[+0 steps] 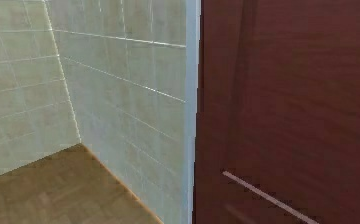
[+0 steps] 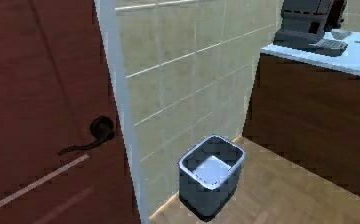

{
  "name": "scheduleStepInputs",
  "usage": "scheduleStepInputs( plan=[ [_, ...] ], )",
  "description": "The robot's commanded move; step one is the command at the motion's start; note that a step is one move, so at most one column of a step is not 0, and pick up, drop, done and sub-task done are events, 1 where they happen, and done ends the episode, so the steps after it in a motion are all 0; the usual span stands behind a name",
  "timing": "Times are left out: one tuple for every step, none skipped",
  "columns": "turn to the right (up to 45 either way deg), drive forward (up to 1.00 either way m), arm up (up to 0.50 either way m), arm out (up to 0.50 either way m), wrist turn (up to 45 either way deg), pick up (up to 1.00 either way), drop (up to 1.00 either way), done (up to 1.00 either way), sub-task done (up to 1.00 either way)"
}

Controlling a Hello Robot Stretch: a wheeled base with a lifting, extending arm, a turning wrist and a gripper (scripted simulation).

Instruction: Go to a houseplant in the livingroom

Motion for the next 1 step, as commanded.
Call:
scheduleStepInputs(
  plan=[
    [-45.0, 0.0, 0.0, 0.0, 0.0, 0.0, 0.0, 0.0, 0.0]
  ],
)
